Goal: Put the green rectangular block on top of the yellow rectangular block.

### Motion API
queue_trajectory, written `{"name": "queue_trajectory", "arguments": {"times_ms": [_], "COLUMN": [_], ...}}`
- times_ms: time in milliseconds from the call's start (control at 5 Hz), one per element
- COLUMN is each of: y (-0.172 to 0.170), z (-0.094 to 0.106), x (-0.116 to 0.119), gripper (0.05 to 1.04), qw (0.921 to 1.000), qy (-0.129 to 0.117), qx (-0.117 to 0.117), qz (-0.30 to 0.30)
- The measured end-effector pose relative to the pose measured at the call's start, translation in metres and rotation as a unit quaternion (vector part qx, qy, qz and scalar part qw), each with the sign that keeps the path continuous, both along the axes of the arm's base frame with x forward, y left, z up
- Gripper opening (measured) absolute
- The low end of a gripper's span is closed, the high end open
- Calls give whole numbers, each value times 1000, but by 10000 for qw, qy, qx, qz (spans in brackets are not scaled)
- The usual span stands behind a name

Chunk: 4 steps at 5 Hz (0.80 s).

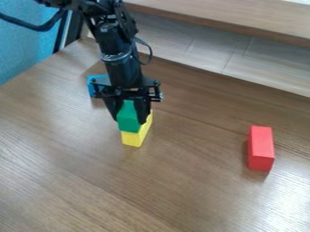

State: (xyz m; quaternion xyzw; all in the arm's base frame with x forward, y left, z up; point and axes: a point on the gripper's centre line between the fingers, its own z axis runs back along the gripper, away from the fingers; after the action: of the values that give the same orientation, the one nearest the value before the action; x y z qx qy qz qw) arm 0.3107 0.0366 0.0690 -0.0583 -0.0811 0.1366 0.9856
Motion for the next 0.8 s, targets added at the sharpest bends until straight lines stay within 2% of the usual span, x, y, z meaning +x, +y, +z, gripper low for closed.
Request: {"name": "queue_trajectory", "arguments": {"times_ms": [400, 600, 800], "y": [1, 2, 2], "z": [-6, -6, -9], "x": [2, 5, 3], "gripper": [589, 669, 950], "qw": [9999, 9999, 9998], "qy": [99, 103, 168], "qx": [8, 11, 31], "qz": [15, -26, -49]}}
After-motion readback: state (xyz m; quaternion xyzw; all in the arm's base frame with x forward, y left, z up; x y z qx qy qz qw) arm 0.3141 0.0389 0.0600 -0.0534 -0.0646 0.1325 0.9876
